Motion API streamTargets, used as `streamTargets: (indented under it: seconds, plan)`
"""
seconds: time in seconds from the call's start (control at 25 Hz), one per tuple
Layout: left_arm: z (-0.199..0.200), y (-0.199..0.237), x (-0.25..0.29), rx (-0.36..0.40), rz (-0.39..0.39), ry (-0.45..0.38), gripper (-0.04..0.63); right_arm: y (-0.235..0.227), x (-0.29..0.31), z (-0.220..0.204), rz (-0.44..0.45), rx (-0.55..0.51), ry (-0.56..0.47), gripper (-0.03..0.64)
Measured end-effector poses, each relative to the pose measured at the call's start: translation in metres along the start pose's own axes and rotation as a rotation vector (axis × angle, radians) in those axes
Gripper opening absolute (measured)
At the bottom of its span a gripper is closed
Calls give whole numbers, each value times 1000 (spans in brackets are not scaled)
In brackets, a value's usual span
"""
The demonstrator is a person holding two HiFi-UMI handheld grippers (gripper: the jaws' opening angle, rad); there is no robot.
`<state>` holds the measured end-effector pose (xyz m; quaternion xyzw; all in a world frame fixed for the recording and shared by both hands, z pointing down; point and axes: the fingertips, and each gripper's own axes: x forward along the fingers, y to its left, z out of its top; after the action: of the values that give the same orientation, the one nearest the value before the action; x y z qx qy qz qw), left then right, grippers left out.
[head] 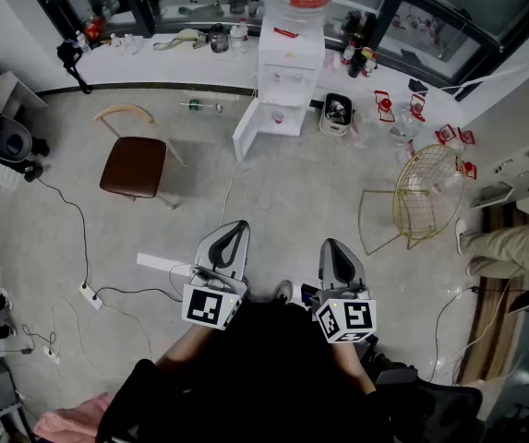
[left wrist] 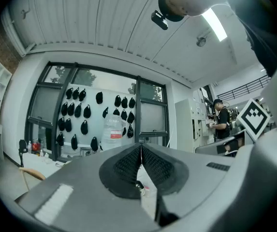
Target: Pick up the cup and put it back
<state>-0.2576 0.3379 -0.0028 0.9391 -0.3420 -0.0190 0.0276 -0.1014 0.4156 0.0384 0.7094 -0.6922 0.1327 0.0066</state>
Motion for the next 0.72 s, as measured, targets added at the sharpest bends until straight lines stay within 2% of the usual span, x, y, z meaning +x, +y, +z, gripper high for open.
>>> streamTargets:
  seconds: [0.36,0.72]
  plan:
    - [4,-2,-5,31,-10,-5,9,4,-4,5,-3,8,-7,-6]
    - [1,-6,-13,10,-20,-2,8,8,-12,5,-12,10,-20,-5]
